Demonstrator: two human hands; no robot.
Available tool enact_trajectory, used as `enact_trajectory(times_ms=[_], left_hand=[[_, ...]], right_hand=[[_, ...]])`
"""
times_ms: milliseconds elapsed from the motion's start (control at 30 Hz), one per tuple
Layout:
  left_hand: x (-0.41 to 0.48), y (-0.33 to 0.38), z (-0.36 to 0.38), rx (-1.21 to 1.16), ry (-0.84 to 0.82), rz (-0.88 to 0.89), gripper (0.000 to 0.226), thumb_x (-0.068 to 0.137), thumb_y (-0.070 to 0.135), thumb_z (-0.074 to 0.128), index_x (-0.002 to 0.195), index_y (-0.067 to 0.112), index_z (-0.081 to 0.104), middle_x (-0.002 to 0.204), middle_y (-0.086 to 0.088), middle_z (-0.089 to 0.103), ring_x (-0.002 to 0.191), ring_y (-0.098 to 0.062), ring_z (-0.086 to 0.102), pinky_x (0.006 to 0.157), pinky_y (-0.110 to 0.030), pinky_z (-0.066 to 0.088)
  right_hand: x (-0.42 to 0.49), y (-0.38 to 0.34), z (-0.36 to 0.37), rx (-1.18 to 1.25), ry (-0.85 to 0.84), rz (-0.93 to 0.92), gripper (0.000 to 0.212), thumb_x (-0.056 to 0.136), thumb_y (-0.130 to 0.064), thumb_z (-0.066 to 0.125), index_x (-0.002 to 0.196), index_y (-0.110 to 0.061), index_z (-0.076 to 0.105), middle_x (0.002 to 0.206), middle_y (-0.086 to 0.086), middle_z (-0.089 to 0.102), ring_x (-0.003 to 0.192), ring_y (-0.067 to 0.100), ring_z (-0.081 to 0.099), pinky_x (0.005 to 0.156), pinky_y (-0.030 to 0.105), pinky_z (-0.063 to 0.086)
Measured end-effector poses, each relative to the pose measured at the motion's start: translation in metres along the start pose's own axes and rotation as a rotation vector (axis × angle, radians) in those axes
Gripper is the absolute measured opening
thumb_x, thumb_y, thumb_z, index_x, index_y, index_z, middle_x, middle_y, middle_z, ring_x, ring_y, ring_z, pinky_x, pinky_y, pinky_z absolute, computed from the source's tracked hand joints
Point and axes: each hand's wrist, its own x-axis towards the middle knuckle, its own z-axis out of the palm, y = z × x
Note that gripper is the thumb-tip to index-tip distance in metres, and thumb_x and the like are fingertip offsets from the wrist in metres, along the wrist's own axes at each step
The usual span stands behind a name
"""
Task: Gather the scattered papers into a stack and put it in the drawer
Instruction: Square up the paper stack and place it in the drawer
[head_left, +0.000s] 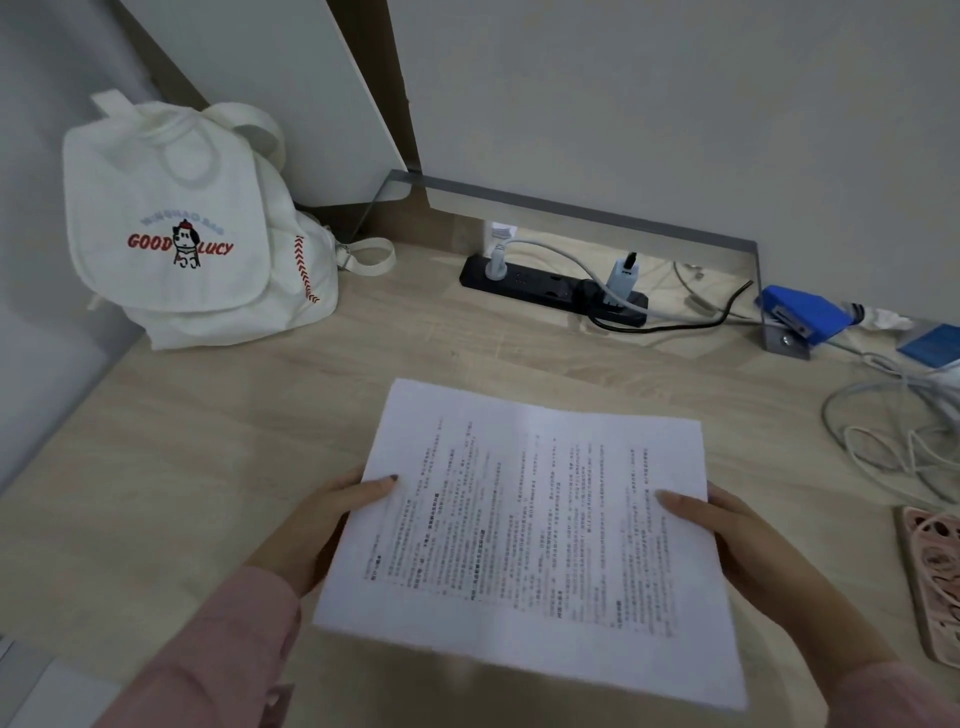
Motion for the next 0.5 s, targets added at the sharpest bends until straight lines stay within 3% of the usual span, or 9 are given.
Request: enact_trajectory(times_ms=[100,200,267,333,400,500], left_hand=[[-0.004,-0.005,-0.001,-0.210,0.008,-0.107,0.026,0.084,0.019,0.054,0.096,0.005,0.073,0.093,-0.018,0.072,0.075,-0.033,0.070,0.071,-0.041,0.055],[-0.006,-0.017,-0.001,-0.412,0.066,0.008,0.021,0.065,0.028,0.071,0.073,0.009,0.073,0.071,-0.012,0.069,0.059,-0.025,0.068,0.059,-0.032,0.056],[-0.004,-0.025,0.000,-0.660,0.013,0.031,0.045,0.058,0.045,0.072,0.084,0.010,0.075,0.087,-0.013,0.074,0.076,-0.028,0.072,0.065,-0.041,0.059],[-0.003,-0.028,0.007,-0.776,-0.035,0.020,0.070,0.065,0.062,0.058,0.104,0.005,0.072,0.112,-0.018,0.069,0.102,-0.036,0.066,0.084,-0.051,0.054],[-0.001,-0.028,0.020,-0.762,-0.017,0.015,0.071,0.073,0.065,0.051,0.117,0.011,0.066,0.120,-0.018,0.065,0.110,-0.034,0.063,0.092,-0.052,0.050],[0.006,-0.031,0.048,-0.415,0.122,0.046,0.036,0.091,0.040,0.050,0.115,0.017,0.063,0.114,-0.011,0.069,0.098,-0.023,0.068,0.080,-0.041,0.055]], right_hand=[[0.000,0.007,-0.002,0.159,-0.072,0.076,0.048,0.072,-0.025,0.069,0.118,-0.014,0.060,0.113,0.019,0.068,0.101,0.041,0.064,0.081,0.048,0.053],[0.000,0.017,0.003,0.215,-0.066,0.070,0.050,0.073,-0.021,0.064,0.121,-0.012,0.056,0.114,0.021,0.066,0.101,0.041,0.064,0.076,0.045,0.055],[0.000,0.024,0.009,0.248,0.013,0.031,0.046,0.076,-0.012,0.064,0.121,-0.013,0.055,0.112,0.018,0.068,0.098,0.037,0.067,0.072,0.042,0.057],[-0.001,0.032,0.017,0.284,0.098,-0.003,0.040,0.081,-0.008,0.058,0.121,-0.013,0.056,0.112,0.014,0.069,0.099,0.033,0.067,0.080,0.045,0.056],[-0.004,0.039,0.025,0.326,0.155,-0.017,0.040,0.082,-0.006,0.056,0.121,-0.014,0.055,0.113,0.010,0.069,0.102,0.031,0.066,0.087,0.048,0.052],[-0.013,0.047,0.040,0.330,0.158,-0.041,0.042,0.077,-0.006,0.060,0.119,-0.015,0.056,0.111,0.005,0.071,0.100,0.026,0.067,0.081,0.043,0.056]])
